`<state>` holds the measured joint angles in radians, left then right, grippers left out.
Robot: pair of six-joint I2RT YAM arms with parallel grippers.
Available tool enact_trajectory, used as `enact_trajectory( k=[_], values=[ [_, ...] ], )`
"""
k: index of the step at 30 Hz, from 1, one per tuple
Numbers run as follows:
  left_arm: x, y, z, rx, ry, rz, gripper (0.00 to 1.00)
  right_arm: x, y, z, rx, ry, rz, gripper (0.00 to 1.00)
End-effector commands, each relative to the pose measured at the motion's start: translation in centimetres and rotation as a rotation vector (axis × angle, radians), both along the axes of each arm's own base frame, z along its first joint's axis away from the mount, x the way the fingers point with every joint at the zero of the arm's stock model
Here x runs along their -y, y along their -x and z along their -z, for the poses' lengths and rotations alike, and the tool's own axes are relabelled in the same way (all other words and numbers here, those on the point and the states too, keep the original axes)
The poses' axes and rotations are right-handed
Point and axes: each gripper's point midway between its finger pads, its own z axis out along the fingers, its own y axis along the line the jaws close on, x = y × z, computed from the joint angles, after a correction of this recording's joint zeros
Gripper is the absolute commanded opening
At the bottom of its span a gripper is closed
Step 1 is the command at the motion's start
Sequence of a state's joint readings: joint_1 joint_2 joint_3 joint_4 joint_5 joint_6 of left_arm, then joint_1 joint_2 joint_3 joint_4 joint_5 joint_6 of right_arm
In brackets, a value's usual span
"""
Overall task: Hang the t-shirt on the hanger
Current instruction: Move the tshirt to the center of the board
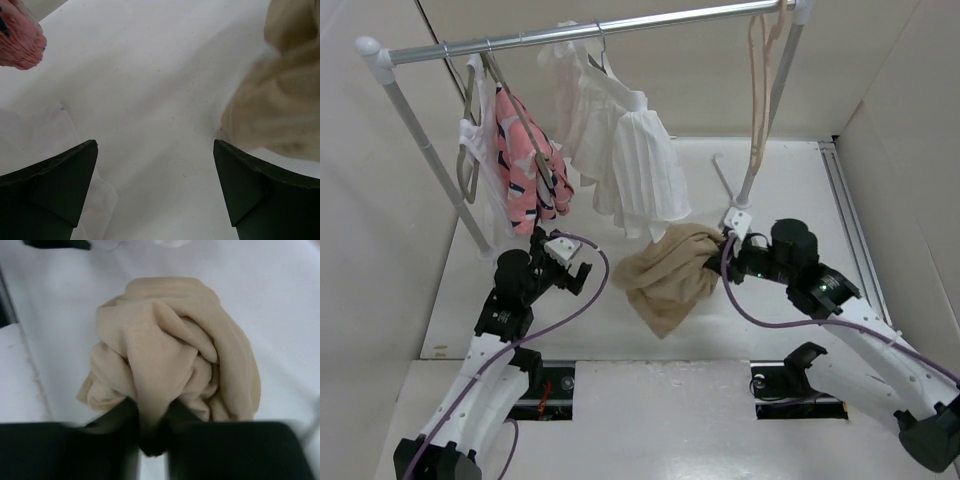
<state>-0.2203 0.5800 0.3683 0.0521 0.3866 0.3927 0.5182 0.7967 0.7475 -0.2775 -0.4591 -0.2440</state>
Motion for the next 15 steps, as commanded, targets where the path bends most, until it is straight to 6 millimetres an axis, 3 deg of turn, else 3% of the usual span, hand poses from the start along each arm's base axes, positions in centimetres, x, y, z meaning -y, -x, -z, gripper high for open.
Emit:
enact_trajectory(
  k=[1,2,4,6,9,11,12,15],
  values=[
    [0.4,-0.4,-1.1,0.046,-0.001,0.031,1.00,-2.5,-0.1,-1.7,0.078,0.001,-0.032,0.55],
    [0.5,-0.4,-0.9,0.044,-0.012,0.045,1.00,-2.4,0.0,-1.5,0.068,0.008,-0.032,0.63],
    [0.7,0.0,-0.4,0.033,-0.030,0.069,1.00,-1.5,0.1,1.5,0.002,0.064,-0.001,0.72],
    [1.0,0.6,1.1,-0.003,-0.100,0.143,1.00,-0.2,-0.3,3.1,-0.036,0.095,0.067,0.79],
    [0.9,1.6,3.9,-0.095,-0.195,0.215,0.98,2.1,-1.2,5.4,-0.092,0.137,0.190,0.79],
    [0.9,1.5,4.1,-0.081,-0.300,0.293,0.97,2.9,-2.1,6.7,-0.121,0.150,0.236,0.79],
    [1.1,2.2,5.7,-0.149,-0.341,0.344,0.97,2.6,-2.2,6.9,-0.126,0.148,0.226,0.77],
    [2.5,2.0,5.0,-0.140,-0.381,0.452,0.97,1.1,-3.3,7.9,-0.144,0.140,0.185,0.76]
  ],
)
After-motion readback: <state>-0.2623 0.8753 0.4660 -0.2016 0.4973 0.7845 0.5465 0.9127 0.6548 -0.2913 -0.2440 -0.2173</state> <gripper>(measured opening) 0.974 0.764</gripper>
